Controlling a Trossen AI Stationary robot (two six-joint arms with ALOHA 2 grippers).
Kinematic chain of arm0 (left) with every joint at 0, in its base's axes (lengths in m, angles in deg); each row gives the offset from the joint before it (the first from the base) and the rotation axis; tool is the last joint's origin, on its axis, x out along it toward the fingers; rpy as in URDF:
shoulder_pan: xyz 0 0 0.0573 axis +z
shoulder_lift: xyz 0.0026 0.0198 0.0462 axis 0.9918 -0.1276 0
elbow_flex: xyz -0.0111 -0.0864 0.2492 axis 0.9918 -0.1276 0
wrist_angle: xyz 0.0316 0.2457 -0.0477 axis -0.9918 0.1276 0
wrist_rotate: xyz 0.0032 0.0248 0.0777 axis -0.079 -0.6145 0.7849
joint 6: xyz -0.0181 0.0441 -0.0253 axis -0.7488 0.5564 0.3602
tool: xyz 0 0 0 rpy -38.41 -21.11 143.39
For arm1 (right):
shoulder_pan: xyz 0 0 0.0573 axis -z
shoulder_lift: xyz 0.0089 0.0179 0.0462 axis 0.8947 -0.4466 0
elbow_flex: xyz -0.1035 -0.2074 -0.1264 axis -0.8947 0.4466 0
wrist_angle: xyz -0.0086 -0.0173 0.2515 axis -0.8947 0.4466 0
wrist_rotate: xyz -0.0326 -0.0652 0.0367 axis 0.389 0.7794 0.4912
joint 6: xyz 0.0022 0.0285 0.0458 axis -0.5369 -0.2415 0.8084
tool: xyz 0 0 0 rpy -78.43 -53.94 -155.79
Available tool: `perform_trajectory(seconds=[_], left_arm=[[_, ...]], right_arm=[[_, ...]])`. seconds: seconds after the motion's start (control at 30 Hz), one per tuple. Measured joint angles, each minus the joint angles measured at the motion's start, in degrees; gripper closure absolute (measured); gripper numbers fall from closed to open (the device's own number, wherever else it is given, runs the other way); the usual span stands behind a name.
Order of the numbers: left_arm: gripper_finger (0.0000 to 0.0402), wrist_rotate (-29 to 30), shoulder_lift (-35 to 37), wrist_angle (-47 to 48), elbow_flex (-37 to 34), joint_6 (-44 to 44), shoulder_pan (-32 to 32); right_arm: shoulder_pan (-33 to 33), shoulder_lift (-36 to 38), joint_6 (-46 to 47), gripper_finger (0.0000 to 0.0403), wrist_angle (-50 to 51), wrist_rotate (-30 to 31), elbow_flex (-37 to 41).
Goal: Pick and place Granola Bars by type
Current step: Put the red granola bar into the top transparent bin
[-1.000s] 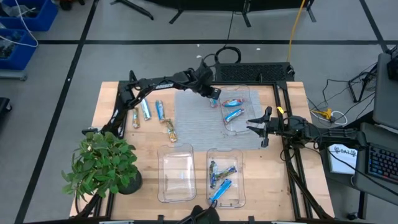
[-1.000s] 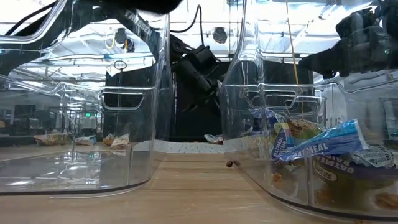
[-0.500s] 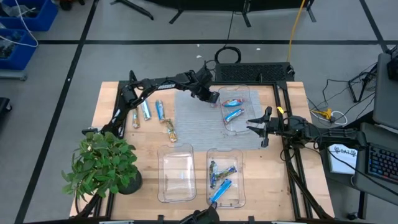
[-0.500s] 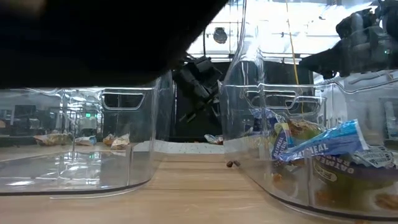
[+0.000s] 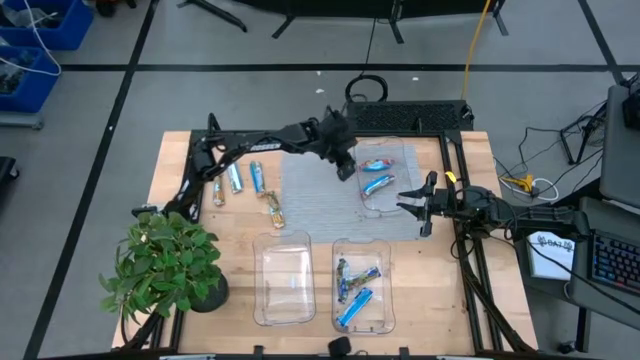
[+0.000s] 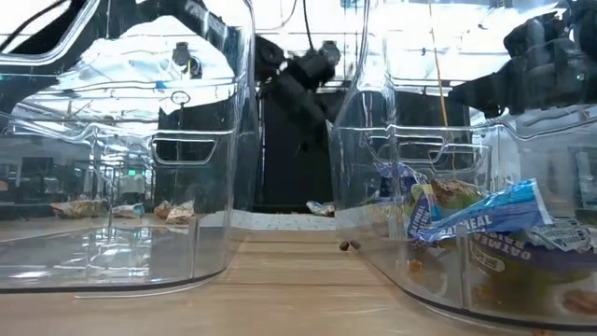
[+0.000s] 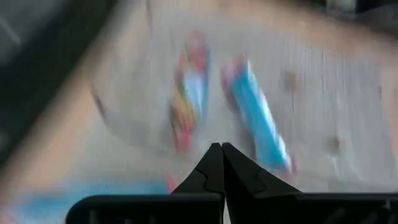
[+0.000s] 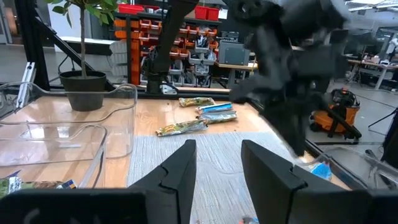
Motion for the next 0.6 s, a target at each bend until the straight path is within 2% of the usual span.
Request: perform_trajectory(seconds=[0.1, 0.2, 0.43, 0.6], left_arm=[[0.0401, 1.1, 2.2, -9.3, -0.2, 2.3, -0.1], [0.0401, -0.1, 2.5, -19.8, -0.5, 0.5, 1.1], [0.0401, 1.4, 2.3, -27.5, -0.7, -5.0, 6.4], [0.0401, 0.0, 1.9, -38.6, -0.7, -12.0, 10.9]], right_arm=[[0.0, -0.1, 0.0, 0.0283, 0.1, 0.0, 0.0], [0.0, -0.3, 0.0, 0.0284, 0.1, 0.0, 0.0], [0.0, -0.3, 0.0, 0.0283, 0.1, 0.0, 0.0], [0.0, -0.3, 0.0, 0.0283, 0.1, 0.0, 0.0]])
